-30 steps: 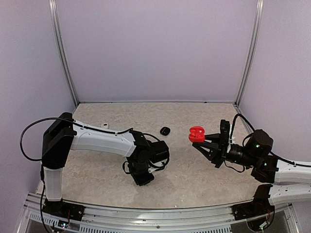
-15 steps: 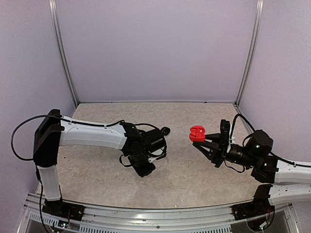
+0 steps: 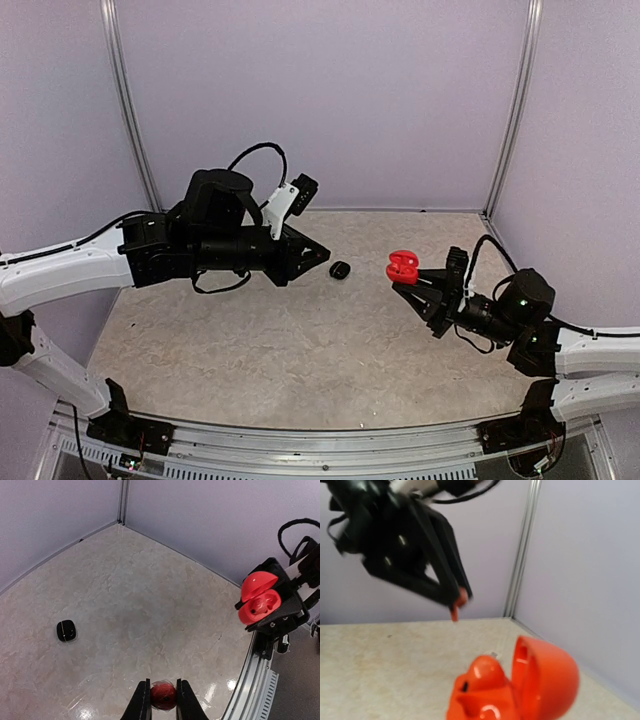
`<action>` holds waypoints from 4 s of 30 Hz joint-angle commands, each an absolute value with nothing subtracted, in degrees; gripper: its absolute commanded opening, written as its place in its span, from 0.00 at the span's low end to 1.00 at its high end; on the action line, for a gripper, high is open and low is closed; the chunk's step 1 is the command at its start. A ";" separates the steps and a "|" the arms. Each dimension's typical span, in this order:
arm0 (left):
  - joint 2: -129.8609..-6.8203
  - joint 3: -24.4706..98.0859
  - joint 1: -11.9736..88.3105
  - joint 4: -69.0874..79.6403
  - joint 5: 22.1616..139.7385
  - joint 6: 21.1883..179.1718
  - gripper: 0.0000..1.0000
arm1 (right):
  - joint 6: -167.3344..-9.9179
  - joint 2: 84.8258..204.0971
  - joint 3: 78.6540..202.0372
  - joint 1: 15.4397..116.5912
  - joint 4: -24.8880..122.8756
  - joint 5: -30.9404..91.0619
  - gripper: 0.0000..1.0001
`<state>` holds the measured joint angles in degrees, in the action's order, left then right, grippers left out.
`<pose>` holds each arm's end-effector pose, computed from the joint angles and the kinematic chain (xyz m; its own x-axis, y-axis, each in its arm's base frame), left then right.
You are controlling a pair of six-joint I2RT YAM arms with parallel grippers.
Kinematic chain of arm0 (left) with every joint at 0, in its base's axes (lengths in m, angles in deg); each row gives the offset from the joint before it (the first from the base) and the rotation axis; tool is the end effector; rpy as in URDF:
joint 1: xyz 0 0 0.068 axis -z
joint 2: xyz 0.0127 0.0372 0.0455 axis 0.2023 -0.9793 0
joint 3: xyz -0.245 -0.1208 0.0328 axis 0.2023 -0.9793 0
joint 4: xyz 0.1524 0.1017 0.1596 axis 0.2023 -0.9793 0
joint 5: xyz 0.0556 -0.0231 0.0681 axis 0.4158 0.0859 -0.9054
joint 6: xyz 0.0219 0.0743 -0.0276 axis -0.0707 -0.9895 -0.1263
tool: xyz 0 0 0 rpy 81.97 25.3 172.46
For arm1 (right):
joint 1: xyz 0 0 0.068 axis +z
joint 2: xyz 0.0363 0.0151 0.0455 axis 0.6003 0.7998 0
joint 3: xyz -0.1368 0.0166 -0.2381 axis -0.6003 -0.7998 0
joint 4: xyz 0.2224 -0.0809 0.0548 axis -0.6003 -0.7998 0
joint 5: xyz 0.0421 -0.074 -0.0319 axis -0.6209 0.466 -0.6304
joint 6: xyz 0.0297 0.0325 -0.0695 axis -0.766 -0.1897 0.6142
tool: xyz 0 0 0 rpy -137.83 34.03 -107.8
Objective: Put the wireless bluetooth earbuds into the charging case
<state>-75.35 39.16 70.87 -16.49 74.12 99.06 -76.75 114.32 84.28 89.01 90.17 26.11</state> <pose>0.1752 -0.2974 0.3388 -0.3909 0.3013 -0.8697 0.8125 0.5568 -0.1723 0.1225 0.1808 0.2775 0.1769 0.0865 -0.9804 -0.8828 0.4543 -0.1192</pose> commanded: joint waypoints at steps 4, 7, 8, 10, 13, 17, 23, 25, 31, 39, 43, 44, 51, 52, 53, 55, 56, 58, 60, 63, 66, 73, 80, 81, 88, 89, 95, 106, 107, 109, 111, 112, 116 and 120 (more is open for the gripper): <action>-70.14 32.21 73.44 11.86 79.99 103.81 0.10 | -70.85 120.90 84.16 89.05 106.01 27.83 0.00; -70.54 30.49 74.44 19.66 80.92 106.09 0.09 | -70.48 123.35 84.80 89.33 109.47 28.85 0.00; -70.80 30.27 74.79 21.72 81.14 106.62 0.09 | -70.35 123.93 85.05 89.50 110.24 29.48 0.00; -71.98 30.11 75.42 25.36 81.43 107.53 0.09 | -69.94 124.99 85.54 90.02 111.42 30.95 0.00; -73.84 30.41 76.19 29.14 81.91 108.67 0.08 | -69.51 126.52 86.57 90.75 111.78 32.86 0.00; -76.48 31.08 76.67 31.95 82.28 109.97 0.08 | -70.47 127.70 88.00 91.65 111.99 36.10 0.00; -78.84 31.26 76.72 35.03 82.44 112.55 0.08 | -72.13 129.71 89.23 93.40 113.74 41.30 0.00; -79.65 31.54 76.81 35.29 82.65 113.10 0.08 | -71.94 130.71 89.72 93.95 114.34 42.04 0.00; -81.64 32.92 76.96 34.44 81.84 113.75 0.07 | -70.44 133.04 91.06 95.40 115.74 44.28 0.00; -83.04 33.12 76.88 34.07 81.11 114.96 0.07 | -69.63 133.86 91.51 95.74 117.08 44.54 0.00; -83.47 33.26 76.69 33.86 80.66 115.26 0.07 | -69.34 134.00 91.58 95.94 117.69 44.25 0.00; -83.53 33.34 76.61 33.66 80.60 115.42 0.07 | -69.28 134.06 91.56 95.98 117.79 44.22 0.00; -84.12 33.37 75.99 33.14 80.04 116.63 0.06 | -68.63 133.86 91.26 96.13 118.41 43.54 0.00; -84.16 33.33 75.87 33.14 80.06 116.82 0.06 | -68.60 133.79 91.19 96.19 118.41 43.43 0.00; -84.23 33.28 75.79 33.26 80.20 117.03 0.06 | -68.51 133.83 91.17 96.21 118.41 43.42 0.00; -84.17 33.28 75.62 33.44 80.25 117.23 0.06 | -68.49 133.84 91.02 96.21 118.52 43.35 0.00; -84.10 33.36 75.59 33.41 80.21 117.25 0.06 | -68.42 133.78 90.87 96.16 118.62 43.37 0.00; -84.04 33.30 75.44 33.39 80.03 117.41 0.06 | -68.16 133.78 90.73 96.27 118.67 43.37 0.00; -83.99 33.24 75.19 33.32 79.93 117.66 0.06 | -67.99 133.69 90.64 96.25 118.77 42.92 0.00; -84.20 33.29 75.10 32.65 79.49 117.68 0.06 | -67.71 133.86 90.60 96.54 119.03 42.70 0.00; -84.74 33.63 75.10 31.69 79.43 117.69 0.06 | -67.62 133.72 90.47 96.56 119.28 43.05 0.00; -85.04 33.55 75.04 30.49 78.65 118.65 0.06 | -67.37 133.32 90.46 96.56 119.85 43.81 0.00; -85.16 33.73 74.69 28.31 76.03 120.64 0.15 | -66.92 133.09 90.20 96.55 120.69 43.94 0.00; -85.14 33.72 74.69 28.16 75.71 120.66 0.15 | -66.93 133.08 90.21 96.55 120.69 43.96 0.00; -85.35 34.46 74.69 26.64 75.00 120.51 0.22 | -66.95 133.15 90.11 96.59 120.62 43.92 0.00; -85.51 34.69 74.66 26.33 74.99 120.51 0.22 | -67.00 133.16 90.11 96.57 120.61 43.93 0.00; -85.75 35.04 74.74 25.43 74.80 120.16 0.27 | -67.14 133.21 90.11 96.57 120.65 43.87 0.00; -83.10 32.94 74.37 24.71 73.93 115.75 0.36 | -67.89 133.00 88.58 96.56 119.72 47.51 0.00; -82.12 31.83 74.16 24.53 73.88 114.43 0.40 | -68.38 132.66 88.09 96.40 119.25 48.27 0.00; -79.62 29.69 73.92 22.51 72.94 111.67 0.46 | -69.80 131.80 87.48 95.87 117.22 49.43 0.00; -77.08 27.94 73.54 18.99 71.32 109.43 0.50 | -71.70 130.71 86.99 94.84 114.43 49.78 0.00; -76.06 27.24 73.40 16.63 71.72 107.91 0.51 | -72.90 129.96 86.77 94.19 112.59 49.82 0.00; -73.65 24.31 74.44 6.64 70.95 105.11 0.53 | -77.55 125.88 85.29 91.19 106.39 49.70 0.00; -74.27 20.96 77.65 -0.63 72.18 108.56 0.53 | -80.75 121.44 84.49 89.03 99.75 49.37 0.00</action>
